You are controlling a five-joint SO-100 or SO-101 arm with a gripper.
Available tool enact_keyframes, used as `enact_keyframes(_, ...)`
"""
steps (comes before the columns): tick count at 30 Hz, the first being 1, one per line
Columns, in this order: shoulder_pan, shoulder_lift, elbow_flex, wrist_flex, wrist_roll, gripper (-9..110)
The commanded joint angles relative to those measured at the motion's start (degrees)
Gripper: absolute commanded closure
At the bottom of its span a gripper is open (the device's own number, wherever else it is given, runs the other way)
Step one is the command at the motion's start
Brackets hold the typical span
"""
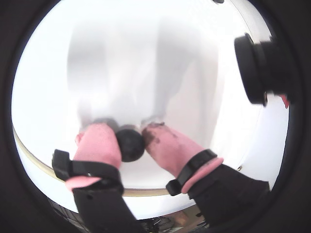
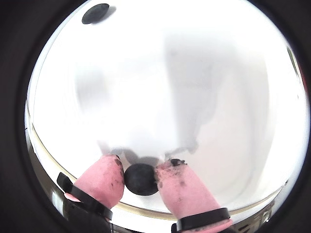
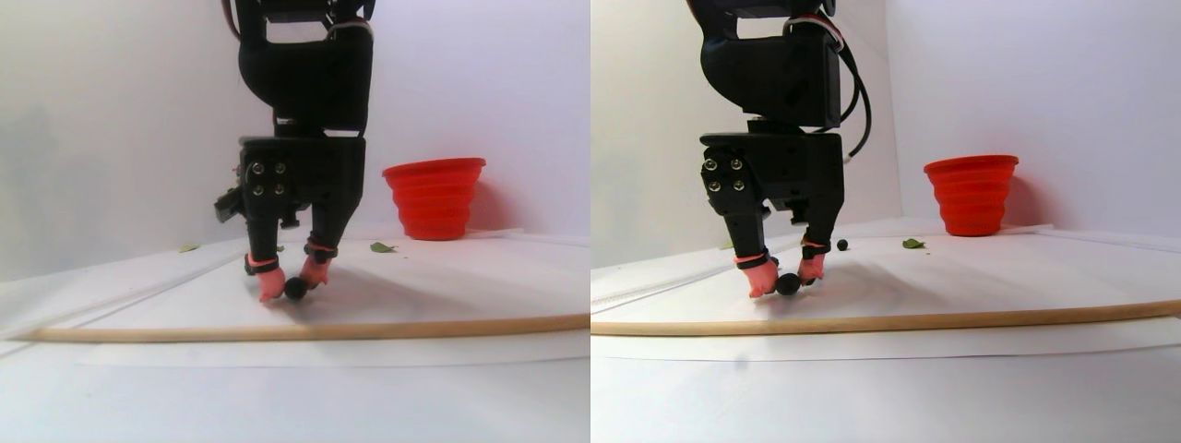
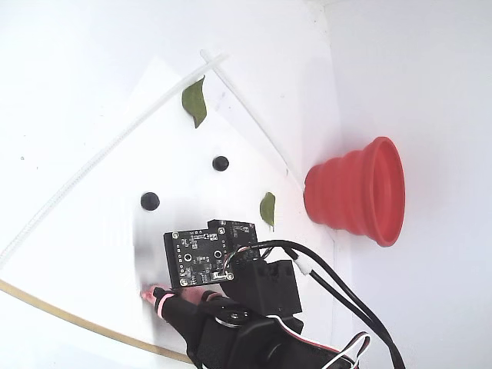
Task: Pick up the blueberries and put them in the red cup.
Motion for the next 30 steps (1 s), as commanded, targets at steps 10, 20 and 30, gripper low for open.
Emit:
enact_keyframes(10,2.7,10.3,-3.6,1.9,-0.4,90)
enact_keyframes(20,6.0,13.7,-5.0,3.6,-1.0,90)
enact_keyframes(30,8.5,16.7,-6.9,4.3,-1.2,90)
